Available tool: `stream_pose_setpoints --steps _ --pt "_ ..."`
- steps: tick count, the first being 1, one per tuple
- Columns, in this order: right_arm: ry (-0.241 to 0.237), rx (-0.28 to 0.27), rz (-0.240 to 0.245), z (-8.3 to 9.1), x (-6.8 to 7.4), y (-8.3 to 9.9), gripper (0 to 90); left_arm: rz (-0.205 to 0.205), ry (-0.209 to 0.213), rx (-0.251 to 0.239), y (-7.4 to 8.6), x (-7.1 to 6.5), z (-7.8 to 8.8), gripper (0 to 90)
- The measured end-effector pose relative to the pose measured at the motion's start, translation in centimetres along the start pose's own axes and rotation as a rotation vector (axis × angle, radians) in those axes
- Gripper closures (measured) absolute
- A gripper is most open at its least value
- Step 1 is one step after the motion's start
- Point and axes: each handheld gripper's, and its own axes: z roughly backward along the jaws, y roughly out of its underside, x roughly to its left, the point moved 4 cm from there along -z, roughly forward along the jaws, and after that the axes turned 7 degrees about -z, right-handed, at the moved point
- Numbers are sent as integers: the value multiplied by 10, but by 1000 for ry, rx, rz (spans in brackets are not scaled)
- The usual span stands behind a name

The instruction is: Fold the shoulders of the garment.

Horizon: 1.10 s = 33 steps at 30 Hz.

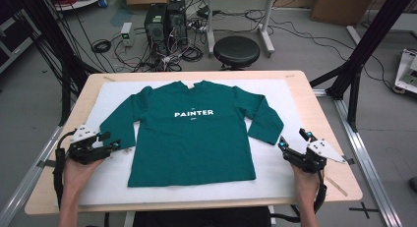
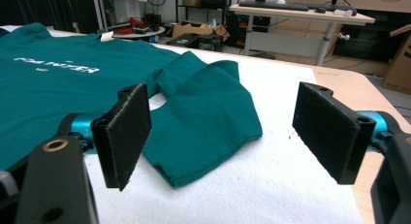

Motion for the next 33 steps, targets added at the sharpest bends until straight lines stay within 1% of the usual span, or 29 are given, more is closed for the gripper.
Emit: stream_pose_setpoints --steps 2,3,4,6,7,8,9,10,12,13,14,16,17,18,19,20,22,24,25,26,27,30,32,33 --pt "1 -2 2 0 0 0 219 -17 27 48 2 -4 -5 492" --pt "3 -3 4 0 0 0 219 -24 33 85 4 -5 -8 497" --pt "4 -1 9 0 0 0 219 -35 30 115 5 -5 -11 505" --pt "5 1 8 0 0 0 219 -69 -14 165 8 -5 -15 514" --pt "5 1 8 0 0 0 219 -79 -15 174 9 -5 -16 514" --pt "7 -2 11 -1 0 0 219 -80 4 175 9 -6 -17 513" --pt "7 -2 11 -1 0 0 219 -76 18 178 10 -7 -19 513" --pt "7 -1 10 -1 0 0 219 -72 21 183 10 -6 -19 512" --pt "9 3 7 -1 0 0 219 -62 -7 183 10 -3 -19 504" --pt "9 11 4 -1 1 0 219 -55 -8 182 10 -2 -20 501" --pt "9 11 4 -1 1 0 219 -46 0 182 11 -1 -20 501" --pt "14 10 11 -1 0 0 219 -8 24 174 12 2 -21 506" --pt "15 12 11 -1 1 0 219 -1 29 171 12 2 -21 507" --pt "17 12 12 -1 1 0 219 -5 30 169 12 2 -21 514" --pt "21 11 12 -2 0 0 220 -12 29 168 12 2 -21 548" --pt "21 11 12 -2 0 0 220 -18 35 163 11 1 -21 548" --pt "24 13 15 -2 1 0 220 -36 40 163 11 -2 -21 641" --pt "26 14 18 -2 1 0 220 -35 40 162 10 -3 -22 700" --pt "27 13 19 -2 1 0 220 -35 33 164 10 -3 -22 790" --pt "27 13 19 -2 1 0 220 -31 19 163 10 -3 -22 790" --pt "27 12 18 -2 1 0 220 -30 4 166 10 -3 -22 840" --pt "30 12 16 -2 1 0 220 11 3 153 8 -2 -21 857" --pt "33 14 15 -2 1 0 220 37 4 115 4 -1 -17 857" --pt "33 15 14 -2 1 0 220 57 7 92 2 0 -15 857"
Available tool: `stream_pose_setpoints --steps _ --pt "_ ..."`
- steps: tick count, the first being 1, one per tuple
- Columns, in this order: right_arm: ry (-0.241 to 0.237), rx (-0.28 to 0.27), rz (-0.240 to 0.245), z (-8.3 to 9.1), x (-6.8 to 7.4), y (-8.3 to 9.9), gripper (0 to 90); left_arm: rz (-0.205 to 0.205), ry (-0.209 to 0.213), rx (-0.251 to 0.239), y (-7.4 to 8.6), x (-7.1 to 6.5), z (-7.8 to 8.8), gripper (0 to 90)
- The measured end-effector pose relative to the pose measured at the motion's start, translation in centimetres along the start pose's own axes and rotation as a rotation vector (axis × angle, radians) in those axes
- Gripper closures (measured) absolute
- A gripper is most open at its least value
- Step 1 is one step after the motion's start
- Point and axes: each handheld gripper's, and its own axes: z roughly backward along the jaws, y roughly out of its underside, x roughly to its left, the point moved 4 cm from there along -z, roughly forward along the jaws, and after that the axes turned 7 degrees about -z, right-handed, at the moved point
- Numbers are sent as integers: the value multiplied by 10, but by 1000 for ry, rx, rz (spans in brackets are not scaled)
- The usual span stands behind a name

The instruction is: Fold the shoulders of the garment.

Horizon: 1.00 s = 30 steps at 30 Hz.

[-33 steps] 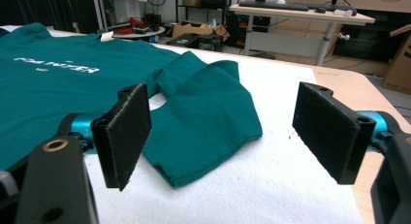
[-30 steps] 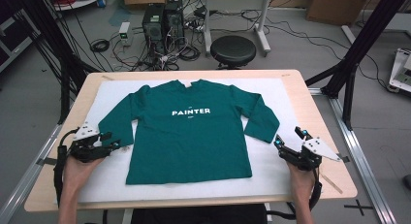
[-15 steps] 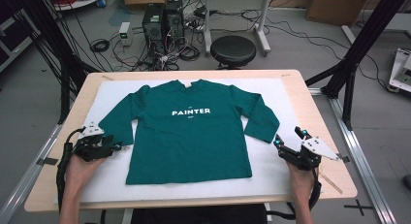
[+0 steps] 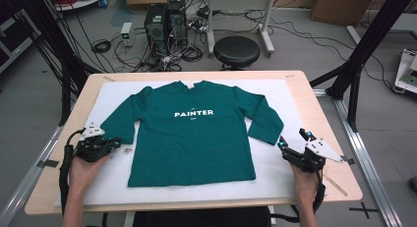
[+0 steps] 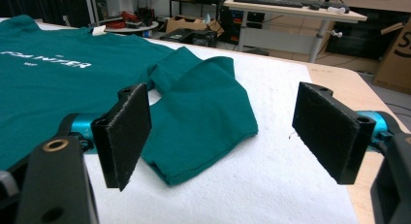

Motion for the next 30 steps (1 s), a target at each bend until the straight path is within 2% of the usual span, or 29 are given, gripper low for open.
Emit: stream_pose_setpoints --steps 3,7,10,16,22,25,30 --pt "4 0 6 0 0 0 220 46 24 -69 -10 1 6 857" --pt "3 -1 5 0 0 0 220 64 38 -127 -30 -4 6 857" --pt "3 1 6 0 0 0 220 51 15 -141 -49 -11 2 857" --pt "2 3 15 0 1 0 220 55 10 -153 -79 -23 -15 857" --pt "2 3 17 0 1 0 220 71 41 -171 -99 -37 -32 857" --pt "3 2 18 -1 0 0 220 61 52 -175 -108 -46 -40 857" --pt "2 5 16 -1 1 0 220 21 84 -177 -123 -66 -54 857"
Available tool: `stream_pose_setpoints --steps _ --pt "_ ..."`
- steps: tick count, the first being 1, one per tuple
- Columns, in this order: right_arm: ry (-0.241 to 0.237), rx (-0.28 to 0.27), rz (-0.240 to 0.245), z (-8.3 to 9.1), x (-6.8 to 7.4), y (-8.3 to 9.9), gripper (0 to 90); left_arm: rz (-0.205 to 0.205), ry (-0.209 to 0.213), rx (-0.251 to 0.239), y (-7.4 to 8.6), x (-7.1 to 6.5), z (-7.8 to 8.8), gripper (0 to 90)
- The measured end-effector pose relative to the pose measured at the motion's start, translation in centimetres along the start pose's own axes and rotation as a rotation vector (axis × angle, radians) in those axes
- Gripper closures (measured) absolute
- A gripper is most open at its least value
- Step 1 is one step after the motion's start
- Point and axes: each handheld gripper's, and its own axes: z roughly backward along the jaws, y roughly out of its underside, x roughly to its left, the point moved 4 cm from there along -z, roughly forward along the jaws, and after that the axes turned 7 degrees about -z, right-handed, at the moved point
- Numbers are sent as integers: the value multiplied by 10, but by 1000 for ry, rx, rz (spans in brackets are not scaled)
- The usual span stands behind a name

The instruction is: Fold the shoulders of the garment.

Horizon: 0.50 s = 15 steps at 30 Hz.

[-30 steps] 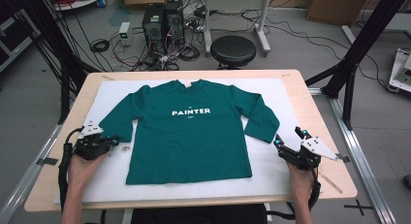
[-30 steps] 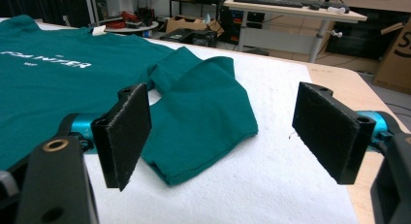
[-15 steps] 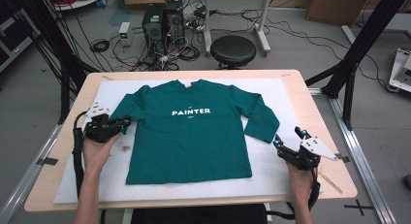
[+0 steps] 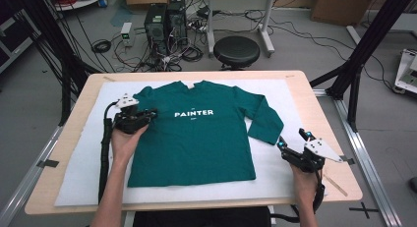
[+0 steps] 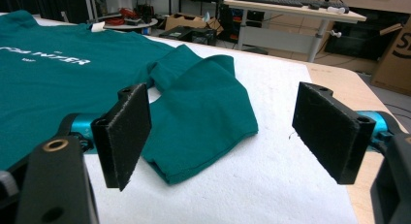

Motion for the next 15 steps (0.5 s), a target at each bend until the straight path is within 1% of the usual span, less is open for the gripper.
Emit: stream_pose_setpoints --steps 3,5,6,7,9,10,13,15 --pt "2 0 4 0 0 0 220 -11 25 8 -4 -11 -13 857" --pt "2 0 3 0 0 0 220 -17 44 23 -6 -20 -24 857" --pt "3 1 0 0 0 0 220 -21 51 25 -7 -22 -26 857" --pt "3 0 0 0 0 0 220 -38 64 29 -9 -29 -31 857" --pt "3 2 -4 0 0 0 220 -69 70 46 -12 -40 -40 857" --pt "2 3 -5 0 0 0 220 -80 68 42 -14 -44 -44 857" --pt "0 1 -2 0 0 0 220 -80 93 39 -16 -55 -54 857" --pt "1 1 1 0 0 0 220 -85 110 52 -16 -61 -61 857"
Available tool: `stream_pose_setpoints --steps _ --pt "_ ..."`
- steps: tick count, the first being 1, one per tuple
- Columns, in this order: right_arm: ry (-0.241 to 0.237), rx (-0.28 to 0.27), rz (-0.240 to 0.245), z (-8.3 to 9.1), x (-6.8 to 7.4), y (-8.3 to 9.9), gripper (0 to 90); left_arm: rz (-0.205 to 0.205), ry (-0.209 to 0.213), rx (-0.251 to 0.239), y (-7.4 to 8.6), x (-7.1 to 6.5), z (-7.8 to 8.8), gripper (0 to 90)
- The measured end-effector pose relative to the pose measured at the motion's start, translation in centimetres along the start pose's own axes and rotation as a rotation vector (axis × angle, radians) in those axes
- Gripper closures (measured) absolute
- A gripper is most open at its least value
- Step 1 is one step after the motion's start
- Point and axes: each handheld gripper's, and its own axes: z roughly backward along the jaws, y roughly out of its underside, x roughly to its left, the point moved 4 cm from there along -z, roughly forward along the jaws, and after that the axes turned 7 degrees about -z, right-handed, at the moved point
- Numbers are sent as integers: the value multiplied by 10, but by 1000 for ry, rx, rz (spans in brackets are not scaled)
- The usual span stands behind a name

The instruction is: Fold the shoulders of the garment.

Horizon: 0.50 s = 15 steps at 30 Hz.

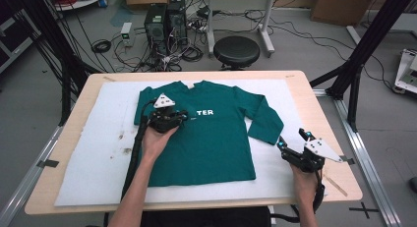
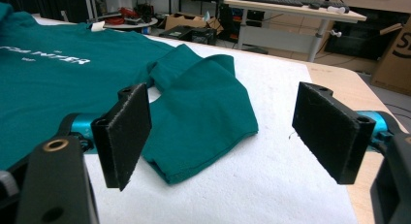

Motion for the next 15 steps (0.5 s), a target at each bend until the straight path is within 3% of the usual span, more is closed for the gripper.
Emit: stream_pose_setpoints --steps 9,15 --pt "2 4 3 0 0 0 221 -24 55 27 -1 -19 -24 857" --pt "0 -2 7 0 0 0 221 -1 79 5 -3 -23 -28 856"
